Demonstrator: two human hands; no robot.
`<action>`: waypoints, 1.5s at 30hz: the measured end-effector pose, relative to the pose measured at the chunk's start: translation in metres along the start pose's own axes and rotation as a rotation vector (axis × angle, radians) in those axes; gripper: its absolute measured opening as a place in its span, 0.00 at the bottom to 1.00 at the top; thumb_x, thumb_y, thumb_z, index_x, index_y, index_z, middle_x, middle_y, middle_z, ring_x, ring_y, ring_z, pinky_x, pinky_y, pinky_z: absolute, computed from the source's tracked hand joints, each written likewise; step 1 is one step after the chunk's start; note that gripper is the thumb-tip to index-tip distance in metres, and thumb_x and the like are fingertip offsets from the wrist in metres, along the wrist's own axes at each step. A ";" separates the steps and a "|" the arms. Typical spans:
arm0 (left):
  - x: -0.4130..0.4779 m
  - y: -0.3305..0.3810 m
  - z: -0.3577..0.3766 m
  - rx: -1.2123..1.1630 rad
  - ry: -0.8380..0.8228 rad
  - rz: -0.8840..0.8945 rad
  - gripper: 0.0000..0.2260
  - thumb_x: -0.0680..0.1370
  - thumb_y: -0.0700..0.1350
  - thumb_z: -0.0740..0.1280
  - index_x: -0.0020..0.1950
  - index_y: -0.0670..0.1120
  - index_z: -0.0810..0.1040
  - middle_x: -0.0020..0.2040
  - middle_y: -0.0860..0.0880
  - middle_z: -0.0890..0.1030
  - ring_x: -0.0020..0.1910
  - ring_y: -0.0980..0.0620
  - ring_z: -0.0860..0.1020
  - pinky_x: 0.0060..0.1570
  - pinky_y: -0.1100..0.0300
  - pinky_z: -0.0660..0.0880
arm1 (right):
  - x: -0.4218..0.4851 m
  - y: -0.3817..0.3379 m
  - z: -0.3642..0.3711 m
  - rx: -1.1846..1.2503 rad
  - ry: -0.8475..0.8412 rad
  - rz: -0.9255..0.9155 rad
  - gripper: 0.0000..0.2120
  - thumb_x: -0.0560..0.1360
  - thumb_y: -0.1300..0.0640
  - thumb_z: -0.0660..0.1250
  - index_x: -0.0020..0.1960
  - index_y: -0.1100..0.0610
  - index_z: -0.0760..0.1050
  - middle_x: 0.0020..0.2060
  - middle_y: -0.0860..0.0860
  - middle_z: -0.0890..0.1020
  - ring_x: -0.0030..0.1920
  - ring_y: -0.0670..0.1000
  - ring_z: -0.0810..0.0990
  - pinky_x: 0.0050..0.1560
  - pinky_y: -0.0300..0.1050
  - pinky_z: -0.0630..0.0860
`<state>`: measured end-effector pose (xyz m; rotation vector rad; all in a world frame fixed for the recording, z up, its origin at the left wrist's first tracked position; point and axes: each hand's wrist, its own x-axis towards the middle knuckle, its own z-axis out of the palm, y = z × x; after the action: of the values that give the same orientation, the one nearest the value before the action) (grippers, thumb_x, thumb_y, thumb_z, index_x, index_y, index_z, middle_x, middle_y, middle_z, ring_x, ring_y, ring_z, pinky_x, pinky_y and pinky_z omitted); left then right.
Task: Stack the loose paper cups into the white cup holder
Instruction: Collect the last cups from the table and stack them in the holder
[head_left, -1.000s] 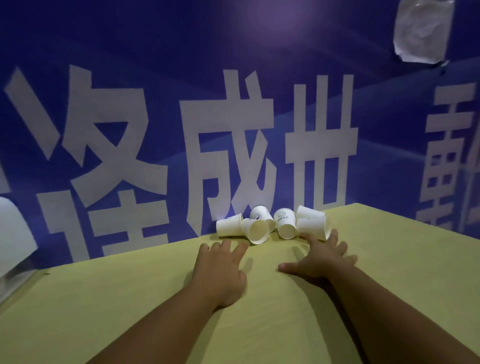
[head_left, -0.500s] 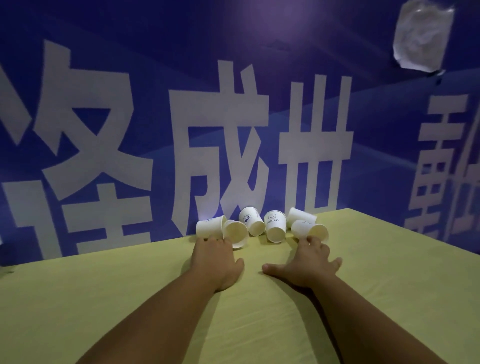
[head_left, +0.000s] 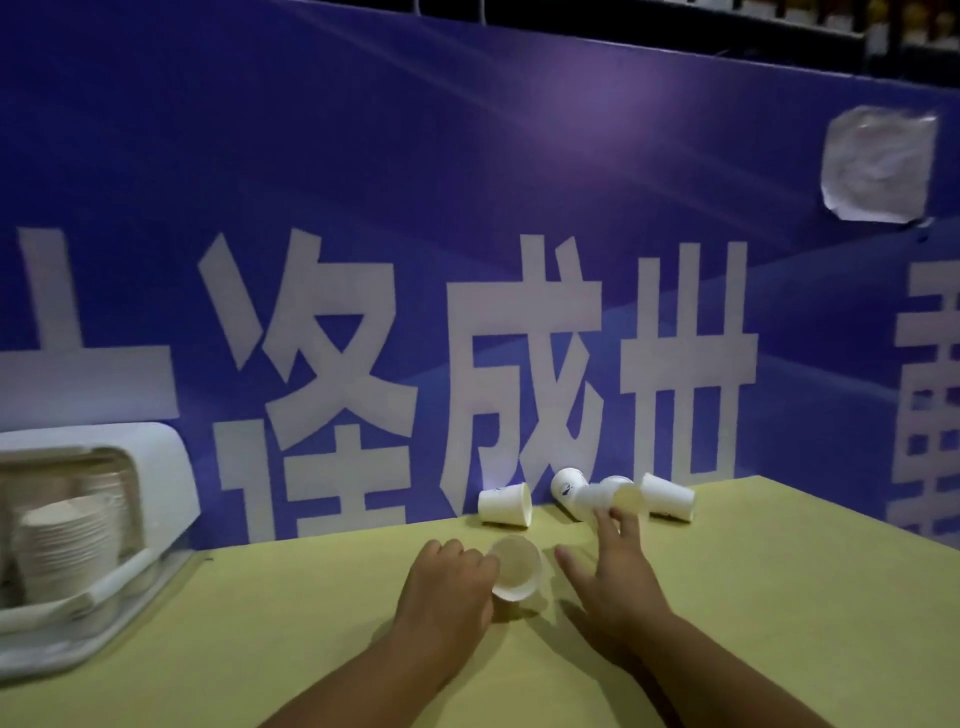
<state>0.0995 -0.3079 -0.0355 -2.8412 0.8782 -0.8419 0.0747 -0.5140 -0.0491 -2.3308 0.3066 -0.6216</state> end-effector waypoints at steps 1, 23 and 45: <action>-0.009 -0.012 -0.006 -0.018 0.025 -0.034 0.08 0.82 0.51 0.61 0.57 0.52 0.76 0.52 0.51 0.81 0.49 0.49 0.74 0.51 0.53 0.68 | -0.005 -0.014 0.005 0.060 -0.012 -0.005 0.40 0.77 0.40 0.66 0.80 0.45 0.48 0.78 0.42 0.49 0.72 0.52 0.68 0.70 0.52 0.71; -0.152 -0.264 -0.039 -0.235 0.557 -0.503 0.05 0.81 0.54 0.60 0.48 0.54 0.69 0.44 0.55 0.73 0.39 0.54 0.72 0.35 0.62 0.70 | -0.070 -0.274 0.200 0.543 -0.054 -0.262 0.08 0.80 0.58 0.66 0.56 0.47 0.74 0.50 0.45 0.79 0.51 0.47 0.79 0.47 0.36 0.74; -0.174 -0.367 -0.075 0.070 0.581 -0.753 0.06 0.83 0.44 0.60 0.53 0.47 0.77 0.52 0.48 0.74 0.49 0.47 0.71 0.39 0.53 0.68 | -0.054 -0.403 0.240 0.765 0.064 -0.432 0.05 0.78 0.56 0.70 0.54 0.51 0.81 0.59 0.43 0.73 0.60 0.48 0.75 0.59 0.44 0.77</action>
<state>0.1269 0.1005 0.0178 -2.8792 -0.2823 -1.7700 0.1702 -0.0626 0.0524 -1.6308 -0.3694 -0.8399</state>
